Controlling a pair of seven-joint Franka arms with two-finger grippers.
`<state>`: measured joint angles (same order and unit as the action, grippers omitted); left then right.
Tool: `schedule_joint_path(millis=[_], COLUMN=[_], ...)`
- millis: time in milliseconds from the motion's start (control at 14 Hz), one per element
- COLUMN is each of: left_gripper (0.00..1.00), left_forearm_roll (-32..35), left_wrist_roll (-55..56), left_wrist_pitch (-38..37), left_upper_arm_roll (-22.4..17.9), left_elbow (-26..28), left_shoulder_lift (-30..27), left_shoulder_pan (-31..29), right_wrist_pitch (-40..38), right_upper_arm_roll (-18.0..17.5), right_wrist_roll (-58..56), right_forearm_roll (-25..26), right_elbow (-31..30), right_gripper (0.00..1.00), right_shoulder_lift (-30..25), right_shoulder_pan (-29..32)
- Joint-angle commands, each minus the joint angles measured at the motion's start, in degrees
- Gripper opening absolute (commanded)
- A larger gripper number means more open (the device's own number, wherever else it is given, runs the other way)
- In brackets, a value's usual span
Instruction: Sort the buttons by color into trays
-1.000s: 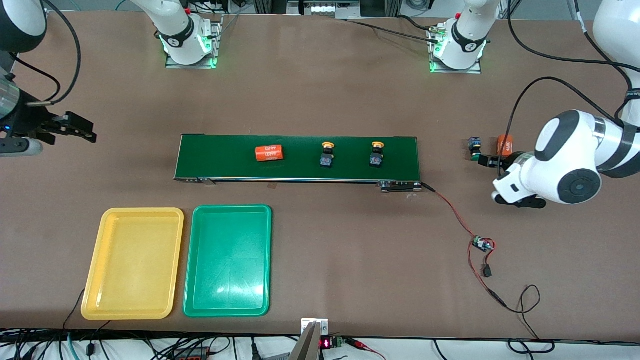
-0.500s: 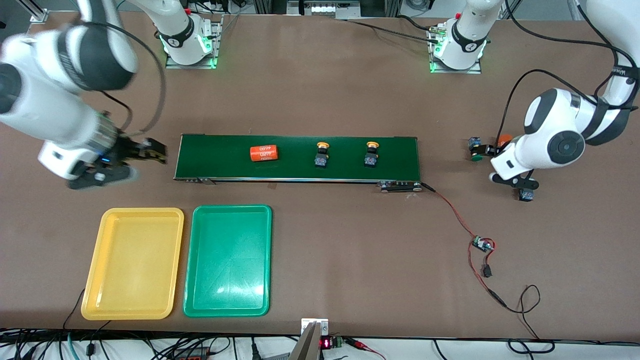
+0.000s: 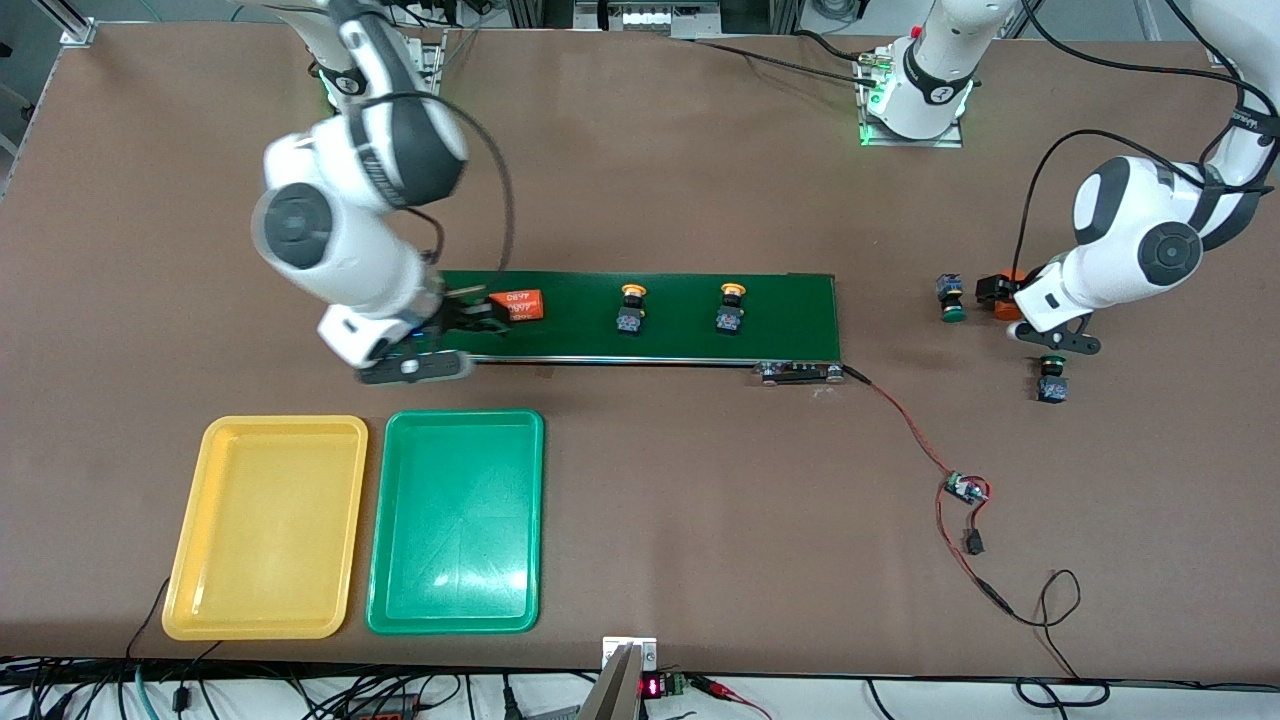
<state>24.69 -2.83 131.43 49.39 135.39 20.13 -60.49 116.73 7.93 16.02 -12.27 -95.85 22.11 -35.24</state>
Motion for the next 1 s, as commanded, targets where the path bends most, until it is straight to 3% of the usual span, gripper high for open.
schedule_joint_path(millis=[0,143,500,571,786,929], left_gripper=[1.0,1.0,1.0,0.94,0.56,0.38], left_forearm_roll=[2.63,6.76,8.97,10.19,14.32,14.6], left_wrist_roll=[-0.68,-0.6,-0.6,-0.6,-0.6,-0.6], left_wrist_pitch=[0.67,0.76,1.02,1.02,1.02,0.41], left_upper_arm_roll=[0.36,0.27,0.09,-0.26,-1.75,-1.67], left_elbow=[0.66,0.66,0.84,0.75,0.58,0.57], left_shoulder_lift=[-1.06,-0.28,3.68,4.64,7.19,6.94], left_shoulder_pan=[-0.69,-1.56,-3.58,-3.67,-3.76,-3.59], right_wrist_pitch=[4.89,5.88,6.94,6.94,7.11,6.94], right_upper_arm_roll=[0.77,0.77,0.77,0.77,0.77,0.77], right_wrist_roll=[4.09,14.43,21.77,21.43,20.38,20.37], right_forearm_roll=[-0.74,-0.74,-1.0,-0.48,2.06,2.69], right_elbow=[2.68,2.86,5.68,5.68,5.59,5.24], right_gripper=[1.0,1.0,1.0,1.0,1.0,1.0], right_shoulder_lift=[5.03,7.31,11.19,11.63,12.95,14.01], right_shoulder_pan=[-5.36,-7.38,-11.08,-11.95,-13.1,-13.11])
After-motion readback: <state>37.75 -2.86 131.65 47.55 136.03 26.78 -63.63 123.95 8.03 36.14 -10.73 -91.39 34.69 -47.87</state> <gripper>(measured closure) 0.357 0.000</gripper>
